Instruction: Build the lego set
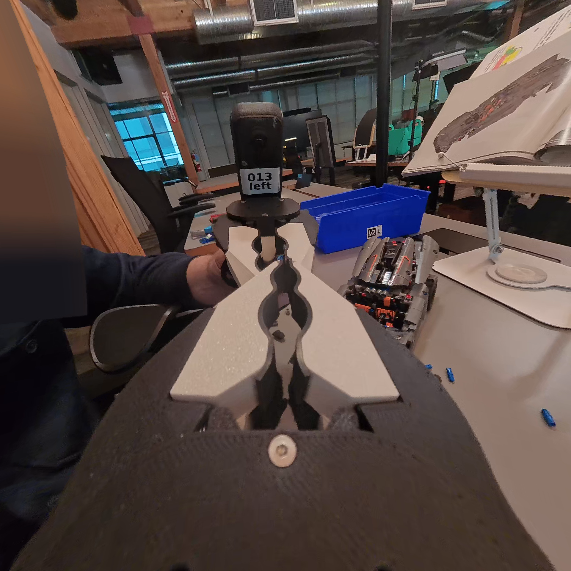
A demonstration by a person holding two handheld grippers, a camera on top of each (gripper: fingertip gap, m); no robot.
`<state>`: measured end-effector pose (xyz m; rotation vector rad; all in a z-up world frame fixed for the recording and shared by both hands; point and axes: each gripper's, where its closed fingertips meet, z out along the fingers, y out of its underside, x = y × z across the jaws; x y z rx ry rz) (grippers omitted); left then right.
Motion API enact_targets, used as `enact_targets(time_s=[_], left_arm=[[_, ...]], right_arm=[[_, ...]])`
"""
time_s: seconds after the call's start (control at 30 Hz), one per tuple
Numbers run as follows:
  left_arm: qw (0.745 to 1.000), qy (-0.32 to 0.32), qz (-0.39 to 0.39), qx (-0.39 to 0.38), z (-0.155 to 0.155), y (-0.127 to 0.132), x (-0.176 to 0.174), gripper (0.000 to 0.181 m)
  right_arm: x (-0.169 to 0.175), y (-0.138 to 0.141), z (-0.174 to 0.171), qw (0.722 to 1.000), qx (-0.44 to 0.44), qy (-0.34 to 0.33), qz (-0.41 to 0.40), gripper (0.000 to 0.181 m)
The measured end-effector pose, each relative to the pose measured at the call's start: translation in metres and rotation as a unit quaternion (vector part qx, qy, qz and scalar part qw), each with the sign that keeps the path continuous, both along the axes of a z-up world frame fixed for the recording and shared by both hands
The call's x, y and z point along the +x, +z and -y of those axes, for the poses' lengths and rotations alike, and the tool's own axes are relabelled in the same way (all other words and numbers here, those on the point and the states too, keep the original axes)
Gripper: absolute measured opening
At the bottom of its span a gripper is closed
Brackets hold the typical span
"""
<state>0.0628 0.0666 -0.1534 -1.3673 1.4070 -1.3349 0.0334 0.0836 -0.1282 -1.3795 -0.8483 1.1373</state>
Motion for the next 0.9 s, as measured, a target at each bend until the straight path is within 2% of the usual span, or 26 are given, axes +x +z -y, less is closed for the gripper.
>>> enact_targets(time_s=[0.23,0.8,0.87,0.9], left_arm=[[1.000,0.006,0.012,0.021,0.001,0.006,-0.003,0.013],[0.999,0.022,0.038,0.016,0.004,0.023,-0.007,0.012],[0.999,0.032,0.036,0.020,0.000,0.023,-0.008,0.012],[0.997,0.043,0.066,0.003,-0.006,0.033,-0.013,0.013]], right_arm=[[0.002,0.005,0.003,0.999,0.020,-0.007,0.028,0.000],[0.006,0.011,0.009,1.000,0.024,0.003,-0.011,0.000],[0.007,0.006,0.006,1.000,0.028,-0.002,0.002,0.000],[0.008,-0.001,0.004,0.999,0.030,-0.009,0.022,0.000]])
